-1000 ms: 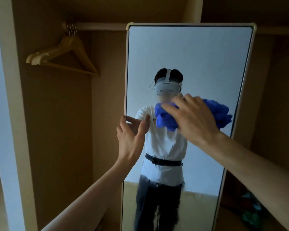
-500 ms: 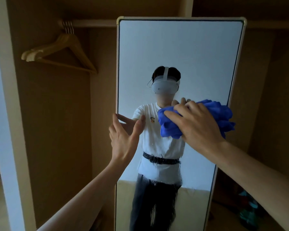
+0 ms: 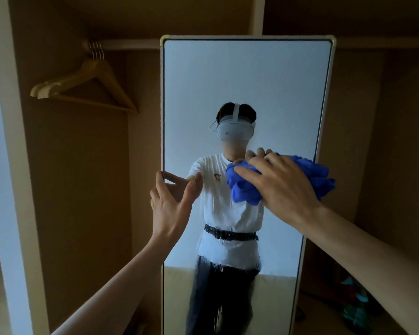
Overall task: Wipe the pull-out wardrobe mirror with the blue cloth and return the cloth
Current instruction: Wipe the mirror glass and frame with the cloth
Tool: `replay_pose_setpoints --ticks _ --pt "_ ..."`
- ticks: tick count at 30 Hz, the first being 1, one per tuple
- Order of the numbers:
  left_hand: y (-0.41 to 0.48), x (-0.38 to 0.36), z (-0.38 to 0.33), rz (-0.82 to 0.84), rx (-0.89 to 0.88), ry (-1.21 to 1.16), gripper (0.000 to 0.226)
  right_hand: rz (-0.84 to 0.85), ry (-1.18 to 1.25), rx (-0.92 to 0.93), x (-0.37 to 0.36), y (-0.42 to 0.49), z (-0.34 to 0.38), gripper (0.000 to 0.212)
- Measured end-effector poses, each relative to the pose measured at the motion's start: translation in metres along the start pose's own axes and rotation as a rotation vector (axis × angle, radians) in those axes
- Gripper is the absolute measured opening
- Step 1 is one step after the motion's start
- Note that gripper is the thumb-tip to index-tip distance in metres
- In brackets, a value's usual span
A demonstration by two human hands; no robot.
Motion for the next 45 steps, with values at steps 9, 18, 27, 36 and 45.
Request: replay_pose_setpoints --ticks 9,18,27,36,45 --pt "-0.007 -0.004 0.009 -0.061 -0.044 0.060 0.101 -0.044 -0.024 -0.087 0.019 0.016 -0.048 0.051" --pt "-0.010 -0.006 0.017 -0.102 -0.068 0.061 0.095 -0.012 0.102 -0.041 -0.019 -0.039 -0.019 0.059" --pt "-0.011 -0.003 0.018 -0.079 -0.074 0.092 0.094 0.039 0.075 -0.001 -0.024 -0.055 -0.018 0.055" --pt "-0.012 -0.002 0.019 -0.078 -0.092 0.091 0.091 -0.030 0.035 -0.109 0.011 -0.026 -0.069 0.063" --pt "-0.012 -0.006 0.025 -0.075 -0.085 0.112 0.090 -0.033 0.106 -0.178 -0.015 -0.065 -0.051 0.062"
Point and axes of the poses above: each hand's wrist, its own y-axis towards the middle knuckle, its own x-axis out of the back of the hand, z = x × y, the point moved 5 cm from there along y, towards the middle knuckle, and after that the axes turned 1 degree about z, right-handed, at the moved point
